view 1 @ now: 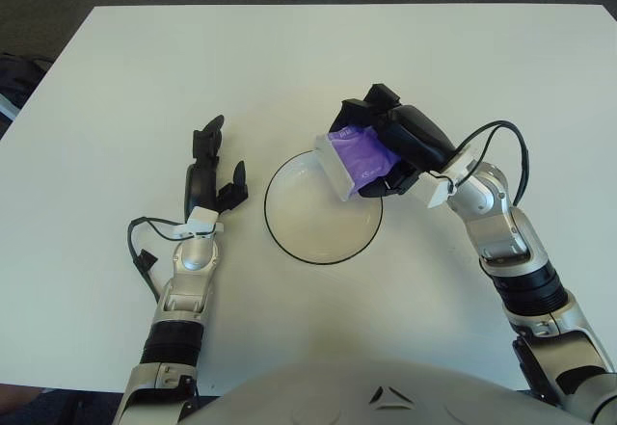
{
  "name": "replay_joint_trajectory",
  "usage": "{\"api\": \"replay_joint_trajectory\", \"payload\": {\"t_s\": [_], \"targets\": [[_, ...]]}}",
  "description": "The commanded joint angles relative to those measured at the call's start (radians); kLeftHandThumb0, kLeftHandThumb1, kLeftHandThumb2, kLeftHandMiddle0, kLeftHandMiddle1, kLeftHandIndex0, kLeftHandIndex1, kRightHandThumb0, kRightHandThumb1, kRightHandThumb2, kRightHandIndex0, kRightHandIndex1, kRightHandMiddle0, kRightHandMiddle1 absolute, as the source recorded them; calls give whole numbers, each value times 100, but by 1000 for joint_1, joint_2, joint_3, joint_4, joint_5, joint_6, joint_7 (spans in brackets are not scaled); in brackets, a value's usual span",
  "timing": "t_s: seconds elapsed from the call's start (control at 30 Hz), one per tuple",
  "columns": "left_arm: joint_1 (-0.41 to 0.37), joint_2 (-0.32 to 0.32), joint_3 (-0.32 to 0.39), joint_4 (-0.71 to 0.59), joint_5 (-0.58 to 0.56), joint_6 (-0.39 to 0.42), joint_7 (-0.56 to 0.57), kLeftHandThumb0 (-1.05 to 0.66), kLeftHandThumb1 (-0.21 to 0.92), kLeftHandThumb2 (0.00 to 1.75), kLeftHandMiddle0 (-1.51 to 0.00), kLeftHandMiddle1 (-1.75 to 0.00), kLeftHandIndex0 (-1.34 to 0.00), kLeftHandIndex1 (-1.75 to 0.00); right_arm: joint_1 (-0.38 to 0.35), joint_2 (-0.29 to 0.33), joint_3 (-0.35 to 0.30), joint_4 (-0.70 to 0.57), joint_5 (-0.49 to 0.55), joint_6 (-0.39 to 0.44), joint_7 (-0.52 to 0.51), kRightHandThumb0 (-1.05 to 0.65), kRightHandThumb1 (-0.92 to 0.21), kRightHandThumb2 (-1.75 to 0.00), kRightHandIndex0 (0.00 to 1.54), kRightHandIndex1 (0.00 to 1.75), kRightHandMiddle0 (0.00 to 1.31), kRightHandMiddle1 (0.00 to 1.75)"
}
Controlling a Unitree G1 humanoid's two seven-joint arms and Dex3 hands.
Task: Put the tissue paper into the plate.
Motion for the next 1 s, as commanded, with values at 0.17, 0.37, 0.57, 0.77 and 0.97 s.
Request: {"api": "replay_joint_trajectory", "payload": {"t_s": [0.17, 0.37, 0.57, 0.77, 0.97], "targets": [[98, -20, -13, 104, 18, 14, 8, -70, 92, 75, -30, -5, 0, -71, 18, -11, 1, 13, -3, -50, -12, -6, -28, -130, 118, 175, 93, 175], [96, -19, -14, 104, 11, 18, -1, -69, 92, 74, -30, -5, 0, -71, 28, -4, 12, 28, 5, -85, -15, -6, -29, -129, 116, 175, 92, 175], [92, -18, -16, 108, 9, 16, -6, -70, 92, 75, -30, -5, 0, -72, 34, 4, 35, 42, 25, -120, -2, -6, -30, -129, 115, 175, 92, 175], [86, -13, -14, 124, 4, 3, -11, -70, 92, 76, -29, -5, 0, -73, 34, 11, 58, 48, 24, -165, -6, -6, -31, -129, 115, 175, 91, 175], [82, -10, -13, 133, 6, -4, -7, -70, 92, 77, -28, -4, 0, -74, 25, 13, 68, 54, 24, -197, -1, -6, -32, -128, 115, 175, 91, 175]]}}
